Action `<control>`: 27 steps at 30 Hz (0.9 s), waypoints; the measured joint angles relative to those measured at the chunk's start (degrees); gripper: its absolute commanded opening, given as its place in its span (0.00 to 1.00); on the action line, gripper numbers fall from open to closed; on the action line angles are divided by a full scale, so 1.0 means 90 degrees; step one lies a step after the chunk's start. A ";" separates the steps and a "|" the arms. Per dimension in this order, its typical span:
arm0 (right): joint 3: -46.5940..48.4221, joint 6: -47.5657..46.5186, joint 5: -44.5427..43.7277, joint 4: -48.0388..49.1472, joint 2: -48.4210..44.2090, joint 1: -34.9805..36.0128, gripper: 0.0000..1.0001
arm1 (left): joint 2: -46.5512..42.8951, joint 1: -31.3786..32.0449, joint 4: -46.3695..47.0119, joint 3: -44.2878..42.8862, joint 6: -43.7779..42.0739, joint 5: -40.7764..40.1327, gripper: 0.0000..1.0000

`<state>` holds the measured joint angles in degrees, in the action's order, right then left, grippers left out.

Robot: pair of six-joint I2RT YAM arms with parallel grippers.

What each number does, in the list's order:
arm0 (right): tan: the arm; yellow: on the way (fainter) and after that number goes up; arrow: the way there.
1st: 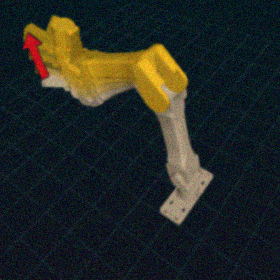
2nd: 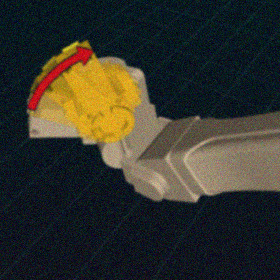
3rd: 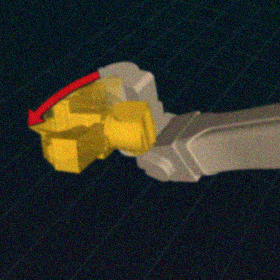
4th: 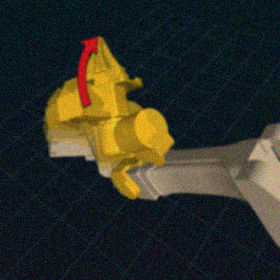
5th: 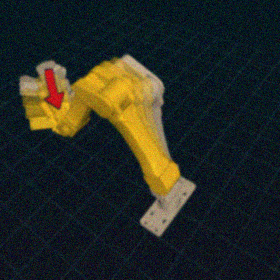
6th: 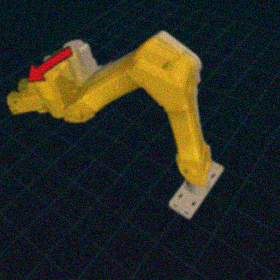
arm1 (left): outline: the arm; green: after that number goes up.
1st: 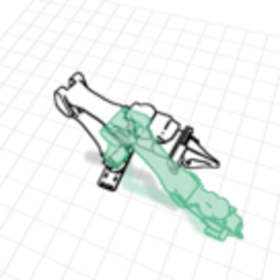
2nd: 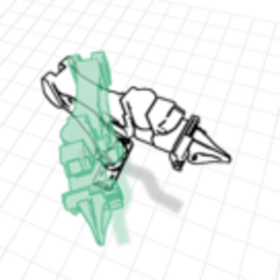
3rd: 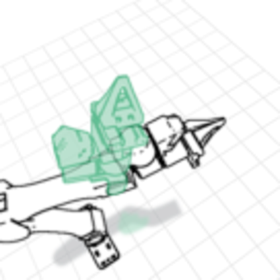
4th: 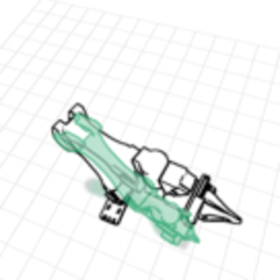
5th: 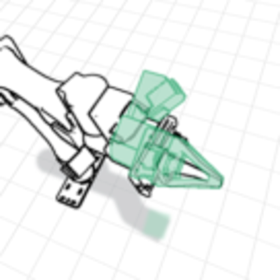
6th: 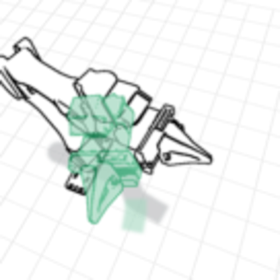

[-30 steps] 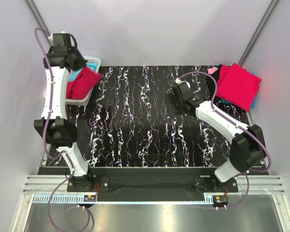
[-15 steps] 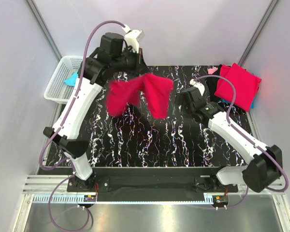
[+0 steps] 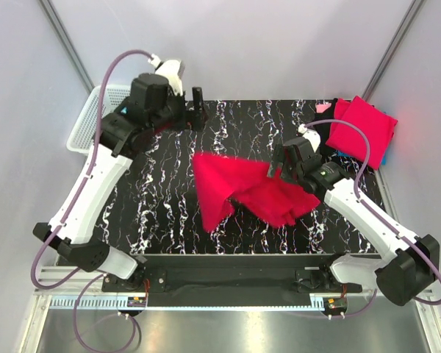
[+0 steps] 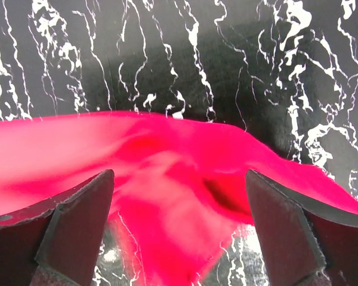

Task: Fold and stack the t-shirts
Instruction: Move the tshirt to the center of the board, then flatten the tshirt out

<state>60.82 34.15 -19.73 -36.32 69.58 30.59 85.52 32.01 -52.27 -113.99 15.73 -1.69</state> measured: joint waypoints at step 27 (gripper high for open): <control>-0.1428 0.0685 0.0651 -0.0767 -0.0544 0.0000 0.79 | -0.1678 0.0843 -0.0202 0.5399 0.2676 -0.0962 0.99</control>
<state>47.97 40.32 -13.87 -43.22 64.69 30.59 70.41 39.59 -54.08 -65.41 39.81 -10.35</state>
